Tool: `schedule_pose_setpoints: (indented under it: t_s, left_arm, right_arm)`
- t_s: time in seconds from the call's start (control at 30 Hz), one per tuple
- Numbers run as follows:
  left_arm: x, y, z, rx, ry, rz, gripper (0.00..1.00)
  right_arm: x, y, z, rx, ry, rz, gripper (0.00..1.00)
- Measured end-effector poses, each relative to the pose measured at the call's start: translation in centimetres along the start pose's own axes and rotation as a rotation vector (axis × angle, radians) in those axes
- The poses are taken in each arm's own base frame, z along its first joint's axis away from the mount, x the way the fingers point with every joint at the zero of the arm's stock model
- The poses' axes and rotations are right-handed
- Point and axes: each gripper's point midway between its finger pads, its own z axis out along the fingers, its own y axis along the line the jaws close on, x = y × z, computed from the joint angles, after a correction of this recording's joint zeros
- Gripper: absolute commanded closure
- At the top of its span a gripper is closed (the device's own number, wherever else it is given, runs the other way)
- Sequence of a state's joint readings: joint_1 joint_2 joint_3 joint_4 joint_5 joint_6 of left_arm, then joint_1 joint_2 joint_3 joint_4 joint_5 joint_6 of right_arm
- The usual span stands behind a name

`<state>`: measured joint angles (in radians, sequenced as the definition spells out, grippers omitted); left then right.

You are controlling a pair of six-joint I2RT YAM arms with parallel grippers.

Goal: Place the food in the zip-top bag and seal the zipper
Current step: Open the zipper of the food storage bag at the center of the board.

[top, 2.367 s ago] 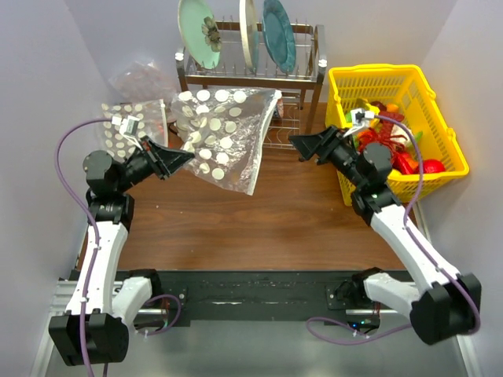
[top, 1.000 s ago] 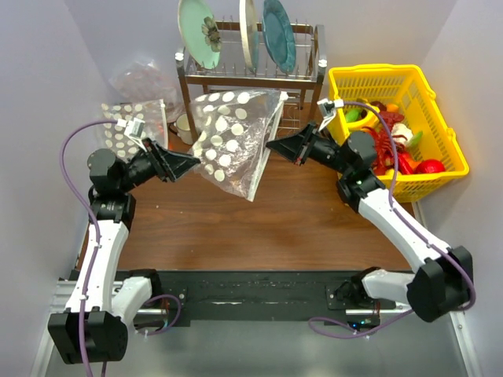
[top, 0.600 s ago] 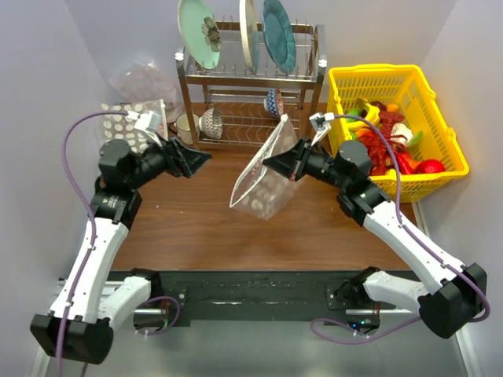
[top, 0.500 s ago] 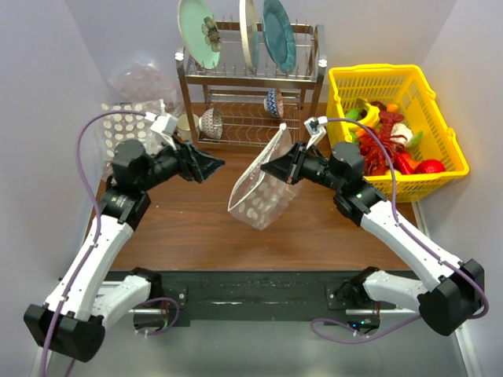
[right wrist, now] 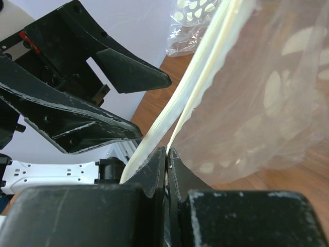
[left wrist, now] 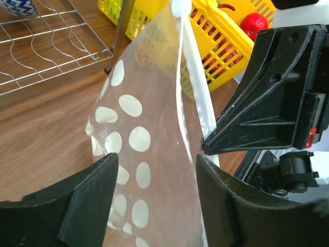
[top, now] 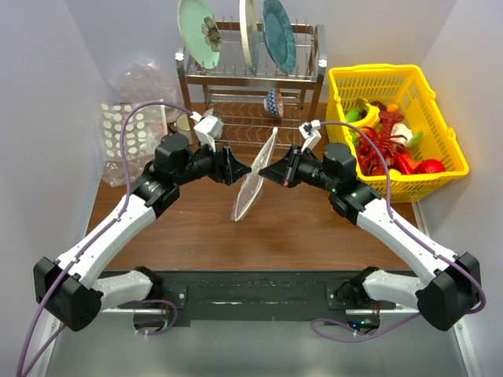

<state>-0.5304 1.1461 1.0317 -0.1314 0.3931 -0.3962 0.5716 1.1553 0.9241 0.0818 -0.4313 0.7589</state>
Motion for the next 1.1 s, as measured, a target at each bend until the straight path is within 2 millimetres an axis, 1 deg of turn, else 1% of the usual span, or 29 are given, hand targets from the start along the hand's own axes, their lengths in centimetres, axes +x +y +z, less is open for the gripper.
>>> schedule_pose_setpoints:
  t_s: [0.1,0.2,0.23,0.4,0.47,0.5,0.53,0.63,0.77,0.87,0.93,1.1]
  left_arm:
    - [0.2,-0.2,0.6,0.004,0.012,0.007,0.36]
    - [0.5,-0.5,1.0,0.014,0.024,0.016,0.39]
    - [0.6,-0.6,1.1,0.017,0.028,0.016,0.43]
    - [1.1,-1.0,1.6,0.028,0.044,0.024,0.53]
    - [1.3,-1.1,1.9,0.03,0.052,0.028,0.59]
    - [1.4,-1.0,2.0,0.028,0.057,0.028,0.63]
    - [1.6,-1.0,2.1,0.026,0.063,0.03,0.76]
    - [2.0,-0.8,2.2,0.018,0.074,0.033,1.0]
    - [1.9,-0.5,2.2,0.007,0.077,0.05,1.0]
    - [1.4,0.4,1.9,-0.055,0.079,0.069,1.0]
    - [0.7,1.1,1.4,-0.121,0.078,0.093,1.0]
    - [-2.5,3.2,-0.5,-0.31,0.039,0.155,1.0]
  right_arm:
    - [0.1,-0.1,0.1,0.002,0.004,0.002,1.0]
    - [0.3,-0.1,0.2,0.002,0.009,0.003,1.0]
    - [0.3,-0.2,0.3,0.003,0.01,0.004,1.0]
    - [0.5,-0.4,0.5,0.009,0.018,0.008,1.0]
    - [0.5,-0.5,0.5,0.009,0.018,0.009,1.0]
    - [0.5,-0.5,0.5,0.009,0.018,0.009,1.0]
    - [0.5,-0.5,0.5,0.009,0.019,0.009,1.0]
    - [0.5,-0.5,0.5,0.009,0.019,0.008,1.0]
    - [0.7,-0.8,0.5,0.023,0.022,0.011,1.0]
    - [0.9,-1.7,0.4,0.068,0.026,0.008,1.0]
    - [1.1,-2.8,0.2,0.126,0.03,0.007,1.0]
    - [1.6,-5.8,-0.7,0.296,0.042,-0.006,1.0]
